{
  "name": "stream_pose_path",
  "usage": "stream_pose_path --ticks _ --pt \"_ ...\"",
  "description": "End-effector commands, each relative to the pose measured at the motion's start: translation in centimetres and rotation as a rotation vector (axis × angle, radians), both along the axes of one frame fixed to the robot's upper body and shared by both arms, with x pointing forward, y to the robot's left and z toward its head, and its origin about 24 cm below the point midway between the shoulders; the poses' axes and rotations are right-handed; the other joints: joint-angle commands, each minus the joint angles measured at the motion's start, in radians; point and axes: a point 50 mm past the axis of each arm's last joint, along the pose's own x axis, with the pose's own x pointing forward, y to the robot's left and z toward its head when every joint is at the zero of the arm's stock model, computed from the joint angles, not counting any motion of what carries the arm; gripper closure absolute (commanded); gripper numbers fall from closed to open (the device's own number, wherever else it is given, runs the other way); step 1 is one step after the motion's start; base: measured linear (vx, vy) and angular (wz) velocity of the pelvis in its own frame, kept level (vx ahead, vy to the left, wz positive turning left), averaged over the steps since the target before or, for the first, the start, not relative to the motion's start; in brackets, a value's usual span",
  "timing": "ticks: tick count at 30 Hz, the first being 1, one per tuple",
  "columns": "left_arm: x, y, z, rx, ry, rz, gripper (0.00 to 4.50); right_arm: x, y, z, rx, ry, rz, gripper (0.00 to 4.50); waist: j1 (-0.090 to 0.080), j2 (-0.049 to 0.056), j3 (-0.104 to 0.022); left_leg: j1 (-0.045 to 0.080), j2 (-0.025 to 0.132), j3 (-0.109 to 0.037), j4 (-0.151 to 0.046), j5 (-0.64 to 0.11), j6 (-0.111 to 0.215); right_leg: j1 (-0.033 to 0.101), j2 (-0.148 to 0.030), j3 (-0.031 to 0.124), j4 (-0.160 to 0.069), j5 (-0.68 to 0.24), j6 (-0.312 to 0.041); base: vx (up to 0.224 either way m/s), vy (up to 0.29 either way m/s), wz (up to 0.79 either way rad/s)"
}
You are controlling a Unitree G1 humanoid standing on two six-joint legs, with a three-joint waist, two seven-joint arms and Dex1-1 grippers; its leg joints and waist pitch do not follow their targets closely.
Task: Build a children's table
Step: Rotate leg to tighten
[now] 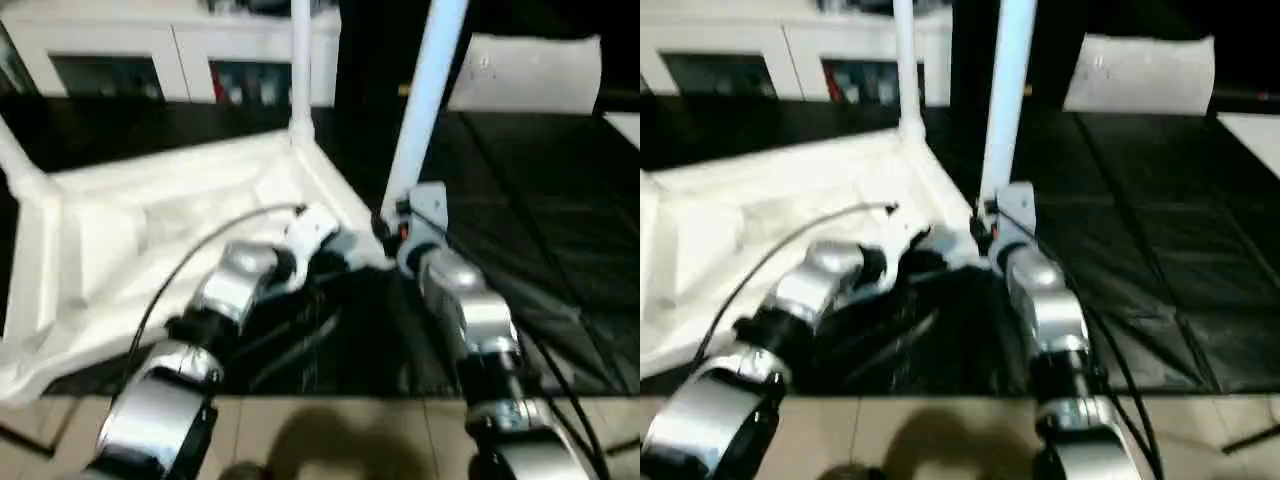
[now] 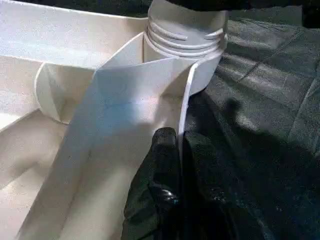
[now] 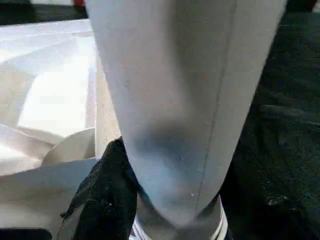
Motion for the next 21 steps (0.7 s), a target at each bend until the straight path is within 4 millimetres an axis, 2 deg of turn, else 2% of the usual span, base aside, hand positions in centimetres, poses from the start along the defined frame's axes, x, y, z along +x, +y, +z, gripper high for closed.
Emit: stream_pose_path --ticks 1,2,3,5,7,8,9,10,11,12,14,15,16,17,19,21 --pt "0.8 -2.7 2.2 -0.072 -0.112 0.098 4.50 -2.6 8.6 -0.6 0.145 0.078 0.336 1.87 -0.011 -0.011 -0.046 0.016 0.085 -0.029 -0.093 -0.295 0.007 0.018 -0.077 0.060 -0.089 -0.220 -0.199 0.000 0.000 0.00" --pt "0.6 -2.4 2.0 -0.058 -0.113 0.080 4.50 -2.6 8.2 -0.6 0.144 0.064 0.330 1.81 -0.011 -0.012 -0.048 0.011 0.081 -0.025 -0.090 -0.274 0.022 0.020 -0.083 0.065 -0.095 -0.256 -0.190 0.000 0.000 0.00" --pt "0.6 -2.3 1.9 -0.051 -0.114 0.071 4.50 -2.6 8.0 -0.6 0.145 0.056 0.327 1.65 -0.010 -0.012 -0.051 0.003 0.082 -0.023 -0.091 -0.224 0.035 0.027 -0.083 0.066 -0.094 -0.235 -0.177 0.000 0.000 0.00" --pt "0.5 -1.8 1.7 -0.038 -0.105 0.060 4.50 -2.5 7.5 -0.5 0.140 0.038 0.325 1.39 -0.013 -0.011 -0.053 0.005 0.084 -0.021 -0.093 -0.193 0.050 0.022 -0.076 0.067 -0.091 -0.181 -0.180 0.000 0.000 0.00" --pt "0.3 -1.2 1.4 -0.024 -0.102 0.040 4.50 -2.4 6.7 -0.4 0.127 0.009 0.321 1.35 -0.018 -0.013 -0.060 -0.001 0.083 -0.018 -0.086 -0.150 0.072 0.028 -0.077 0.068 -0.080 -0.078 -0.196 0.000 0.000 0.00" --pt "0.2 -0.6 1.3 -0.012 -0.092 0.031 4.50 -2.4 6.0 -0.4 0.113 -0.007 0.321 1.16 -0.026 -0.013 -0.072 -0.005 0.081 -0.017 -0.073 -0.079 0.108 0.034 -0.080 0.067 -0.065 0.047 -0.224 0.000 0.000 0.00" --pt "0.2 -0.5 1.3 -0.010 -0.091 0.028 4.50 -2.4 5.8 -0.4 0.111 -0.011 0.322 0.97 -0.030 -0.017 -0.075 -0.007 0.081 -0.011 -0.063 0.011 0.153 0.029 -0.077 0.068 -0.053 0.187 -0.253 0.000 0.000 0.00" --pt "0.0 0.6 1.0 0.011 -0.083 0.000 4.50 -2.4 4.4 -0.2 0.090 -0.045 0.332 0.97 -0.026 -0.021 -0.071 -0.002 0.078 -0.007 -0.059 0.049 0.194 0.025 -0.072 0.063 -0.051 0.244 -0.277 0.000 0.000 0.00" --pt "0.0 0.6 1.0 0.011 -0.083 0.000 4.50 -2.4 4.4 -0.2 0.090 -0.045 0.332 0.88 -0.026 -0.020 -0.069 -0.003 0.078 -0.004 -0.057 0.049 0.208 0.026 -0.074 0.064 -0.050 0.247 -0.284 0.000 0.000 0.00" --pt "-0.2 1.2 0.9 0.025 -0.086 -0.036 4.50 -2.4 3.4 0.1 0.089 -0.062 0.339 0.88 -0.024 -0.019 -0.068 -0.007 0.079 -0.003 -0.056 0.043 0.222 0.028 -0.077 0.063 -0.051 0.232 -0.288 0.000 0.000 0.00" --pt "-0.5 2.3 0.6 0.049 -0.074 -0.105 4.50 -2.6 1.1 0.7 0.095 -0.098 0.367 0.62 -0.022 -0.029 -0.070 -0.006 0.082 -0.002 -0.054 0.039 0.230 0.030 -0.078 0.064 -0.049 0.213 -0.287 0.000 0.000 0.00" --pt "-0.6 2.5 0.6 0.053 -0.073 -0.121 4.50 -2.6 0.5 0.9 0.092 -0.106 0.377 0.52 -0.019 -0.026 -0.068 -0.004 0.084 -0.001 -0.053 0.042 0.235 0.026 -0.076 0.065 -0.049 0.201 -0.286 0.000 0.000 0.00" --pt "-0.7 2.6 0.6 0.055 -0.075 -0.131 4.50 -2.7 0.2 1.0 0.089 -0.110 0.383 0.44 -0.019 -0.024 -0.065 -0.003 0.086 -0.001 -0.055 0.030 0.229 0.023 -0.074 0.064 -0.050 0.177 -0.289 0.000 0.000 0.00" --pt "-0.7 2.9 0.6 0.064 -0.067 -0.142 4.50 -2.8 -0.2 1.2 0.089 -0.121 0.404 0.44 -0.020 -0.028 -0.065 -0.003 0.086 0.001 -0.055 0.017 0.226 0.022 -0.073 0.064 -0.051 0.160 -0.290 0.000 0.000 0.00" --pt "-0.8 3.6 0.5 0.087 -0.061 -0.168 4.50 -3.1 -1.5 1.7 0.076 -0.139 0.457 0.20 -0.019 -0.024 -0.060 -0.002 0.089 0.001 -0.058 -0.034 0.195 0.020 -0.073 0.065 -0.056 0.084 -0.290 0.000 0.000 0.00" --pt "-0.8 4.0 0.5 0.108 -0.063 -0.195 4.50 -3.5 -2.3 2.0 0.060 -0.150 0.510 0.04 -0.015 -0.027 -0.058 0.000 0.091 0.000 -0.060 -0.055 0.178 0.020 -0.072 0.066 -0.058 0.066 -0.285 0.000 0.000 0.00"
